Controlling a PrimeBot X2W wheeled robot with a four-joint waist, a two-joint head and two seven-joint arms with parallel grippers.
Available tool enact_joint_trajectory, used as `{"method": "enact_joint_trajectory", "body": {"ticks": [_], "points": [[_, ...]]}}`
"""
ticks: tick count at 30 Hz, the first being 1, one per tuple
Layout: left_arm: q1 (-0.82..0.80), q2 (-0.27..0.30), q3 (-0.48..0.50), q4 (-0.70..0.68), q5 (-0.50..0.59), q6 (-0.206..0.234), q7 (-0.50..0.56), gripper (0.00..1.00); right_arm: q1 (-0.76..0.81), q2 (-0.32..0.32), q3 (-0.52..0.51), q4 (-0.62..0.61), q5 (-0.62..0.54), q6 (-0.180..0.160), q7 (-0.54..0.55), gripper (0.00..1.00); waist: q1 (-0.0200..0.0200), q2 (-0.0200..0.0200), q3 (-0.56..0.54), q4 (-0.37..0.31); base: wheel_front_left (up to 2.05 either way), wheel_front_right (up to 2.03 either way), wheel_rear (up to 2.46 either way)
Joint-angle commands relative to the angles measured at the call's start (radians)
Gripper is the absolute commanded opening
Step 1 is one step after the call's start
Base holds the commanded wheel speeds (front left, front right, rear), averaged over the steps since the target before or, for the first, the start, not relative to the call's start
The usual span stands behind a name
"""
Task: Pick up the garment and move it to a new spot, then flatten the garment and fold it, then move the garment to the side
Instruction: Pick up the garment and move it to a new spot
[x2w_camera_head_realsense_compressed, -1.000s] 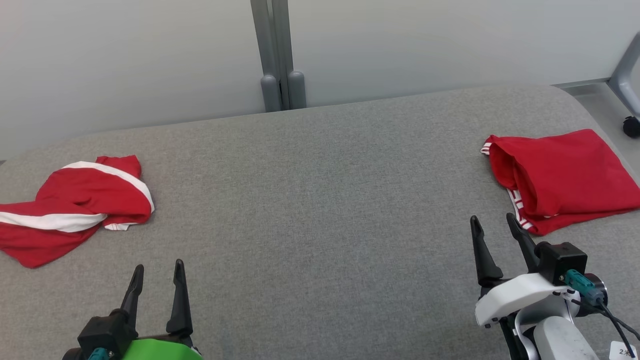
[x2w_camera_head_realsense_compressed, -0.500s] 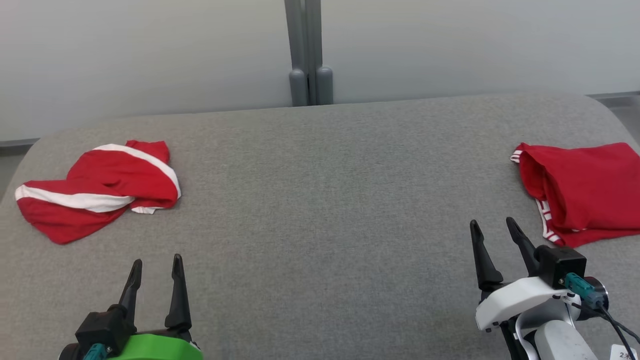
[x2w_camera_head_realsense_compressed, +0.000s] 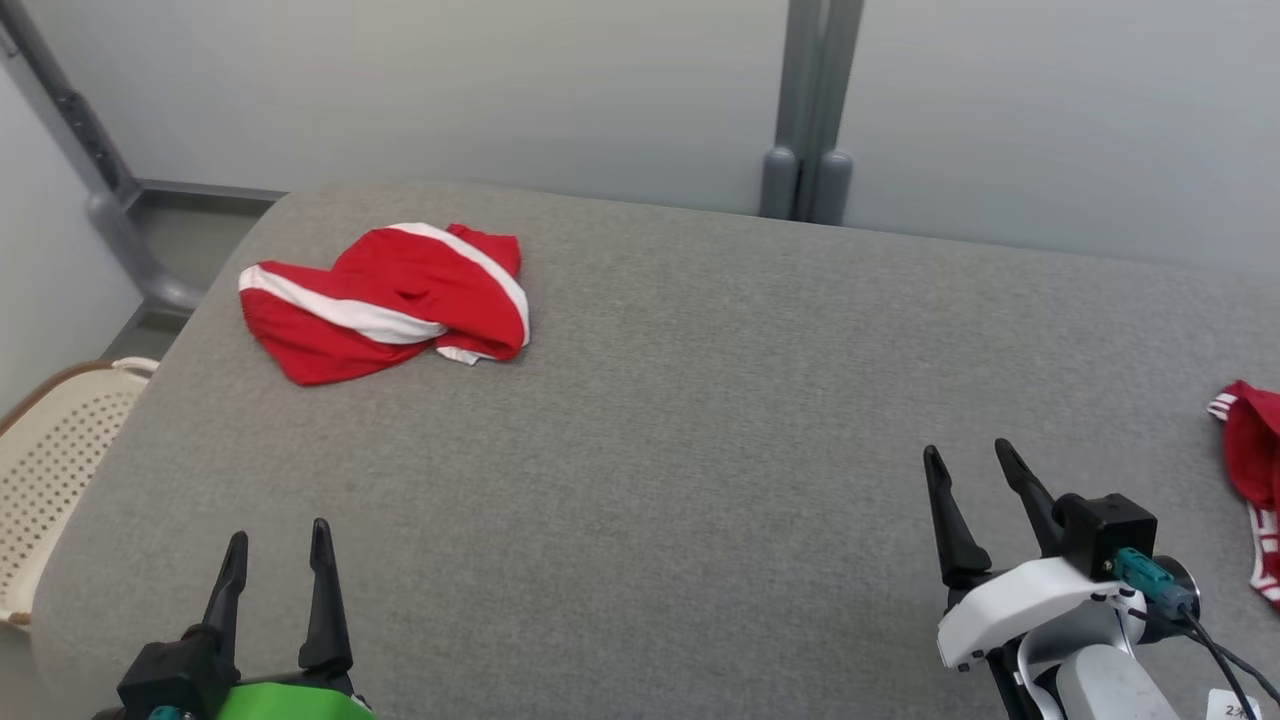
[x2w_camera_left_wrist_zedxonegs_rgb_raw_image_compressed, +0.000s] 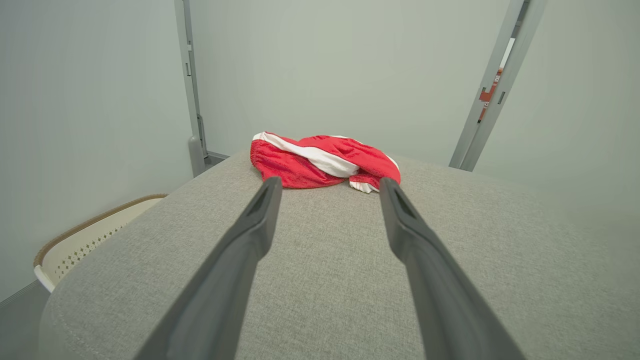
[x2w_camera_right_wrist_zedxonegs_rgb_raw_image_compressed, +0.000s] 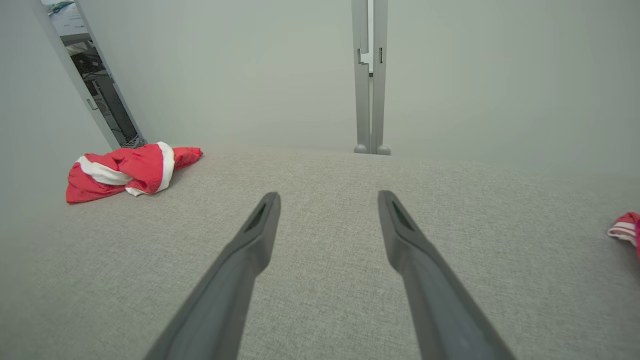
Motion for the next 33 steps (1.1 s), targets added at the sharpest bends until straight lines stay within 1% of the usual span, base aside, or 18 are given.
{"method": "enact_joint_trajectory", "body": {"ticks": [1, 4, 8, 13, 19, 24, 29, 31, 33], "points": [[0.016, 0.003, 0.010, -0.002, 0.012, -0.003, 0.000, 1.00, 0.010, 0.004, 0.005, 0.004, 0.007, -0.002, -0.002, 1.00, 0.0000, 0.0000, -0.017, 0.126, 0.00, 0.00, 0.00], [0.024, 0.004, 0.028, -0.005, 0.018, -0.006, 0.000, 1.00, 0.012, 0.007, 0.013, 0.010, 0.009, -0.002, -0.006, 1.00, 0.0000, 0.0000, -0.021, 0.173, 0.00, 0.00, 0.00], [0.037, 0.003, 0.043, -0.012, 0.023, -0.007, 0.000, 1.00, 0.017, 0.009, 0.019, 0.019, 0.014, -0.002, -0.009, 1.00, 0.0000, 0.0000, -0.023, 0.219, 0.00, 0.00, 0.00], [0.049, 0.003, 0.068, -0.023, 0.020, -0.009, 0.000, 1.00, 0.013, 0.013, 0.024, 0.028, 0.019, -0.002, -0.013, 1.00, 0.0000, 0.0000, -0.022, 0.241, 0.00, 0.00, 0.00], [0.052, 0.003, 0.076, -0.030, 0.017, -0.008, 0.000, 1.00, 0.012, 0.014, 0.025, 0.038, 0.025, -0.002, -0.018, 1.00, 0.0000, 0.0000, -0.021, 0.241, 0.00, 0.00, 0.00], [0.020, 0.003, 0.069, -0.008, -0.006, -0.003, 0.000, 1.00, 0.007, 0.015, 0.027, 0.036, 0.019, -0.002, -0.014, 1.00, 0.0000, 0.0000, -0.005, 0.222, 0.00, 0.00, 0.00], [-0.093, 0.003, 0.046, 0.102, -0.044, -0.012, 0.008, 1.00, -0.007, 0.007, 0.027, 0.014, 0.000, -0.002, 0.010, 1.00, 0.0000, 0.0000, 0.040, 0.192, 0.00, 0.00, 0.00], [-0.152, 0.004, 0.042, 0.155, -0.061, -0.015, 0.030, 1.00, -0.017, 0.001, 0.034, 0.002, -0.004, -0.002, 0.021, 1.00, 0.0000, 0.0000, 0.064, 0.175, 0.00, 0.00, 0.00], [-0.248, 0.005, 0.053, 0.230, -0.094, -0.016, 0.064, 1.00, -0.032, -0.011, 0.041, -0.016, -0.011, -0.002, 0.038, 1.00, 0.0000, 0.0000, 0.097, 0.150, 0.00, 0.00, 0.00]]}}
